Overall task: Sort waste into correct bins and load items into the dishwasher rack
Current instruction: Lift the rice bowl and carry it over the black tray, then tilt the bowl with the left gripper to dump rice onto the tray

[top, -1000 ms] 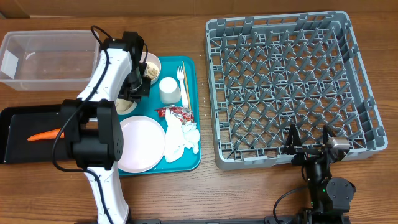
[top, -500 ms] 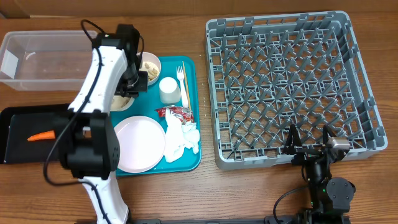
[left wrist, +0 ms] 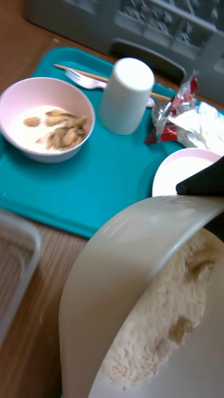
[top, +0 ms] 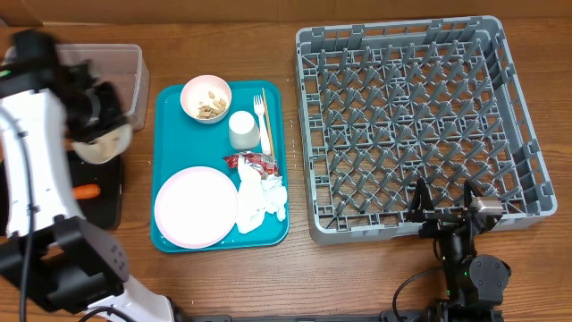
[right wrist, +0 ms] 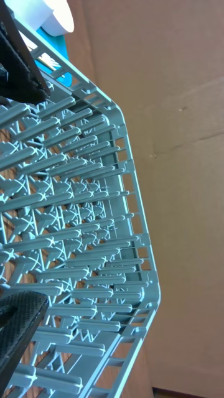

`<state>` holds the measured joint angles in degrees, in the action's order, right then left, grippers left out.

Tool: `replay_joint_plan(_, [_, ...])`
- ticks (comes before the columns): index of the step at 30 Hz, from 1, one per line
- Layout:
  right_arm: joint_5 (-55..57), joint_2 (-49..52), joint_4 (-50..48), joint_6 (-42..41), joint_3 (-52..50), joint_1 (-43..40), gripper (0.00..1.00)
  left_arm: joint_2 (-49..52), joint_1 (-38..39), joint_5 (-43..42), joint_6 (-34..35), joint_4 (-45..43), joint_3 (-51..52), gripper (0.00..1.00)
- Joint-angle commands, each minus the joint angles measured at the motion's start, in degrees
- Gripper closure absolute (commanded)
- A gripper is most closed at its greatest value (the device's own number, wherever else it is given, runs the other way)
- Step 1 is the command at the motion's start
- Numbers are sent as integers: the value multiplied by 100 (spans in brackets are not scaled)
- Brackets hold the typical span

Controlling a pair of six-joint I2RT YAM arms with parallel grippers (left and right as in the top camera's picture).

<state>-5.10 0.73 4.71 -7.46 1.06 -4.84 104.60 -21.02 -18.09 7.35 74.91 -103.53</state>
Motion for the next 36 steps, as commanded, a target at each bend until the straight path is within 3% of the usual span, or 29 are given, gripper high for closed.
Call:
replay_joint_plan(1, [39,-39,-31,24,-59,-17,0,-22,-844,-1060,-166,-20,-42,96])
replay_joint_plan(10, [39,-39,-31,24,-59,-17,0,372,-1954,-1705,-164,-98,-35,96])
replay_joint_plan(24, [39,-39,-31,24,-59,-17,0,1128,-2452,-1810,-308,-98,-35,96])
replay_joint_plan(32, [39,-39,-31,24,-59,-17,0,1158,-2828,-2221,-315,-98,-35,96])
replay_joint_plan(36, [39,-39,-31,24,-59,-17,0,1231,-2927,-3027,-697,-81,-33,96])
